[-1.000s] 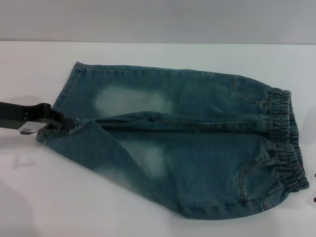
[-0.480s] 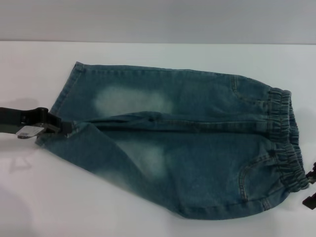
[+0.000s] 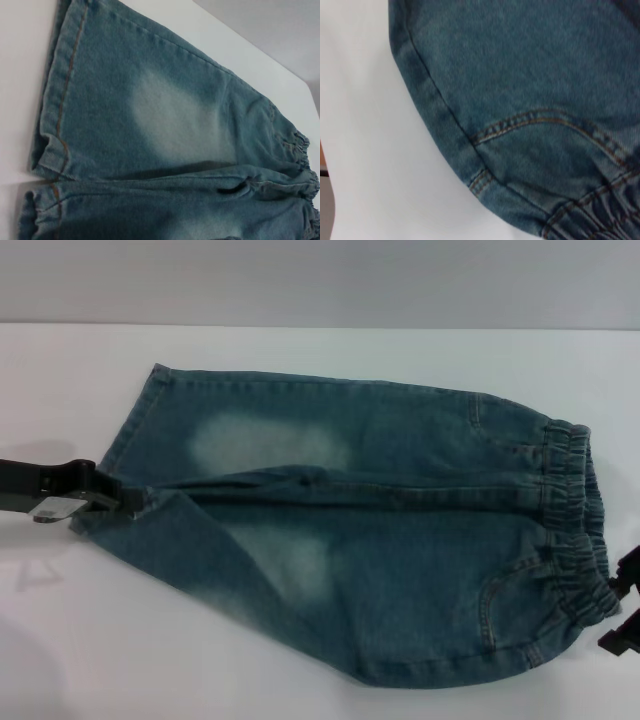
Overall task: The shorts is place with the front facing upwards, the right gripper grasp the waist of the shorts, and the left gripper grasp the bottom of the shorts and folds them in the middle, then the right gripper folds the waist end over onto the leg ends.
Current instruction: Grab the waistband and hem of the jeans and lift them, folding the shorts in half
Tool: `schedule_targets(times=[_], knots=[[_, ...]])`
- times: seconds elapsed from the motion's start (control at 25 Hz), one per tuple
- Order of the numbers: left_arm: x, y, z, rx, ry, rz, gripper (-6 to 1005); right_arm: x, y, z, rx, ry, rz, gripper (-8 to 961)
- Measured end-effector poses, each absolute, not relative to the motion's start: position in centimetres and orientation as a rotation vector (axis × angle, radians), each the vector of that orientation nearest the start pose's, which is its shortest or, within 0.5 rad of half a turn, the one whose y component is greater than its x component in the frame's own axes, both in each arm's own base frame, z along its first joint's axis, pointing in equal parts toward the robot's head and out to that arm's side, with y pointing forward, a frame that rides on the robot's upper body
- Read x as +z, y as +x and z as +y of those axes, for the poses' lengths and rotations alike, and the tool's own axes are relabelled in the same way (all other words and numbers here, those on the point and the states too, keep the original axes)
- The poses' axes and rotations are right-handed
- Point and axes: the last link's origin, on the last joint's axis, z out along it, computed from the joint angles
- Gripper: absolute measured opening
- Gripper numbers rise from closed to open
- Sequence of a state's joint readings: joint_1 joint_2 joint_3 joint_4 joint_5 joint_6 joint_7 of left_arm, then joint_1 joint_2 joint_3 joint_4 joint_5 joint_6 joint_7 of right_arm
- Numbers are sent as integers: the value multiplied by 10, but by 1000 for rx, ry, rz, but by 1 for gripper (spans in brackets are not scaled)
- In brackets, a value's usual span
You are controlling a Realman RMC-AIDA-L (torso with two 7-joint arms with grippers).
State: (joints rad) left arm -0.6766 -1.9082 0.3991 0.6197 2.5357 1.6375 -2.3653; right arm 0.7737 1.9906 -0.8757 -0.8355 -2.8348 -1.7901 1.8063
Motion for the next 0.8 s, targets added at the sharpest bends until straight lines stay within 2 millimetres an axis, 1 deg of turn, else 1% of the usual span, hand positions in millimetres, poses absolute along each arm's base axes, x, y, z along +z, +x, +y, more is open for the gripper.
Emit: schedule_targets(times=[0.28,0.48,0.6,0.8], knots=[[68,-303,351,-341,-2247,-1931,72,38,255,345,-710,-3035,712,750],[69,-304,352,-343,-2240,-1929,74,36,254,345,-688,-3064,669,750],[69,-304,353,-343,-2241,-1925,75,35,254,346,-674,-3064,653,581],[70,-302,355,-346,-2242,-1915,76,35,254,346,-662,-3063,653,475]])
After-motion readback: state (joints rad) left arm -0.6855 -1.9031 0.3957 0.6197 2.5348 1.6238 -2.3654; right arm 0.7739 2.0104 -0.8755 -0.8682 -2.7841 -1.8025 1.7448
